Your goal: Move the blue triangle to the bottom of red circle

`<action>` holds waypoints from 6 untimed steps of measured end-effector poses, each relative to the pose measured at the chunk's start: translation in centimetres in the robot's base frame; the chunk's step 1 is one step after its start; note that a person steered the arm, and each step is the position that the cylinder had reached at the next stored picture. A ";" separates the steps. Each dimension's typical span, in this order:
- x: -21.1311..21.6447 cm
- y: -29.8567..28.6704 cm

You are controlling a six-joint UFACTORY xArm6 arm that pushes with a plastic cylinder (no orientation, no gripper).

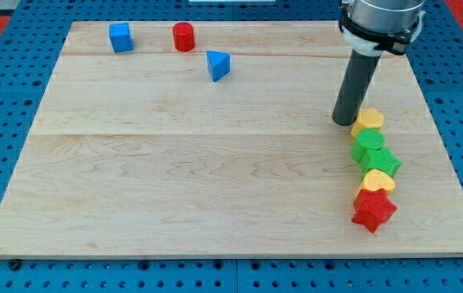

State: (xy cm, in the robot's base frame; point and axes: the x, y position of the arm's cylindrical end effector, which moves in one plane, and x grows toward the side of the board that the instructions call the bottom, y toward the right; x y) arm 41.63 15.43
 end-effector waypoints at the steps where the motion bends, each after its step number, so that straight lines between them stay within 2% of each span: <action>1: -5.6 -4.0; 2: -11.0 -8.7; 3: -9.2 -13.2; 4: -9.5 -19.6; 6: -12.8 -28.9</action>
